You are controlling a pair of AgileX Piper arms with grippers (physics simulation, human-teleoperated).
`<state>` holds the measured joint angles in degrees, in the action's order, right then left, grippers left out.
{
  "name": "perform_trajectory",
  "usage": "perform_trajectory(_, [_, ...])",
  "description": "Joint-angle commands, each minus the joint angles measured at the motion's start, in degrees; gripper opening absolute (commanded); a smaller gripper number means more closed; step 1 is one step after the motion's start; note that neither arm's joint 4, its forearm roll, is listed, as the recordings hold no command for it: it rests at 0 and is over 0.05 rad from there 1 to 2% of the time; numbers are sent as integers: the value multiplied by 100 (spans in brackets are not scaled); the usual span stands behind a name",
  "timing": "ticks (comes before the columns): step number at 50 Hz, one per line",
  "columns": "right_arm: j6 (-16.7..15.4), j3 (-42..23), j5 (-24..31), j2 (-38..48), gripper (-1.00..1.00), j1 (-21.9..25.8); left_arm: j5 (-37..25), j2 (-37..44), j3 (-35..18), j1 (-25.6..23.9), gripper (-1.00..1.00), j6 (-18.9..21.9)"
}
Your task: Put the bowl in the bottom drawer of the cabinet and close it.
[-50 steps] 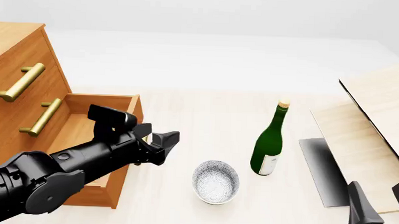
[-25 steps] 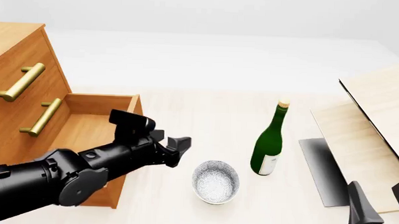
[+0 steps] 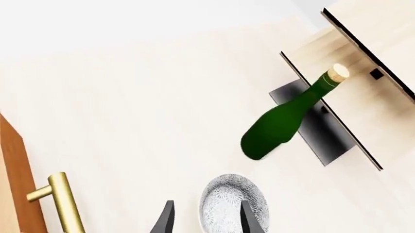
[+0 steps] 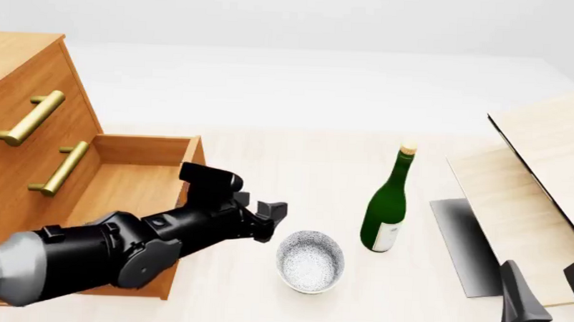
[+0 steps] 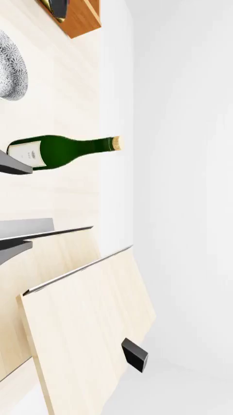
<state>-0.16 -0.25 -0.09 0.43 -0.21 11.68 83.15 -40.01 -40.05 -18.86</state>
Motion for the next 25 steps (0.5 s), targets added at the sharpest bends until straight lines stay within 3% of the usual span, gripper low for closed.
perform_trajectory(1, [1, 0, 0, 0, 100, 0, 125, 359, -106, -32, 100, -52])
perform_trajectory(25, [2, 0, 0, -1, 100, 0, 295, 945, -153, -210, 100, -413])
